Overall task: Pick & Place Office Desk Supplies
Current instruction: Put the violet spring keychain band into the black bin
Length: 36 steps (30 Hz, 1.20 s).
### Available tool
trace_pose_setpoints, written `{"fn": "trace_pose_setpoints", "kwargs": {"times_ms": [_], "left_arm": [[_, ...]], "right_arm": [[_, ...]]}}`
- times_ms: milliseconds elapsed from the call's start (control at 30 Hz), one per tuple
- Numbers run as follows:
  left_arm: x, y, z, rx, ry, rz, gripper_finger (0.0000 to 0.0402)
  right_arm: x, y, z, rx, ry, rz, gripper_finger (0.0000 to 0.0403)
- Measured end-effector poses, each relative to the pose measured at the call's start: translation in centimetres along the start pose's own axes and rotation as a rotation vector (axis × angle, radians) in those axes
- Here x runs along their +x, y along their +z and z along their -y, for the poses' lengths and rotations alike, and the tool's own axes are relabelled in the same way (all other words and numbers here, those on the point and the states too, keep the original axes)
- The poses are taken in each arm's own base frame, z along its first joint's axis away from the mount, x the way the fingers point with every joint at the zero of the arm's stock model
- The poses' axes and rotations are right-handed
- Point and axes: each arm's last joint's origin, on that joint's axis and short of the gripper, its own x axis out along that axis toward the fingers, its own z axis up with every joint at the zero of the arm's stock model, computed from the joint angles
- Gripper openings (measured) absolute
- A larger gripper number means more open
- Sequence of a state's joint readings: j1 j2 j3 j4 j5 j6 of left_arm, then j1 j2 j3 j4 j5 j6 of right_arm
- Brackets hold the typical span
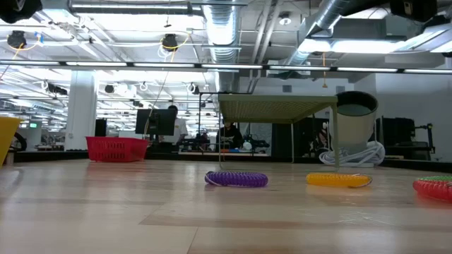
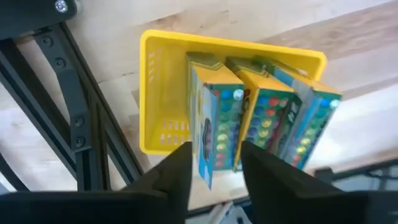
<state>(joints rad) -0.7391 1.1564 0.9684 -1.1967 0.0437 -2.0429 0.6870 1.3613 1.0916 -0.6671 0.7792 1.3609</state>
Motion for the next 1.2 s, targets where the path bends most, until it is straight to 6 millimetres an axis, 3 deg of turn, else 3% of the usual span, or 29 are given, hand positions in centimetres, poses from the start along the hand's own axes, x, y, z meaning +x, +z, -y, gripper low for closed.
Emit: {"fn": "trace_pose_setpoints", "kwargs": {"times_ms": [200, 400, 600, 833, 1033, 1200], "left_arm": [[-2.2, 0.7, -1.0, 0.021, -0.186, 0.027, 0.018], [-5.0, 1.5, 0.3, 0.16, -0.587, 0.067, 0.0175], [-7.0, 3.0, 4.3, 0.274, -0.922, 0.218, 0.0148], [-6.9, 6.4, 11.8, 0.475, -1.217, 0.489, 0.0152], [-5.1, 10.6, 16.4, 0.684, -0.976, 0.48, 0.0167], [-4.1, 11.3, 18.1, 0.955, -0.64, 0.412, 0.0158]], "right_arm": [[0.0, 0.0, 0.1, -0.004, -0.006, 0.0, 0.0146], [0.2, 0.2, 0.1, -0.003, -0.013, 0.007, 0.0146], [0.4, 0.4, 0.2, -0.004, -0.019, -0.004, 0.0146], [0.1, -0.3, 0.0, -0.012, 0.018, -0.127, 0.0146], [-0.4, -1.4, -0.6, 0.02, 0.07, -0.212, 0.0146], [0.8, -3.5, -0.6, 0.059, 0.005, -0.339, 0.0146]]}}
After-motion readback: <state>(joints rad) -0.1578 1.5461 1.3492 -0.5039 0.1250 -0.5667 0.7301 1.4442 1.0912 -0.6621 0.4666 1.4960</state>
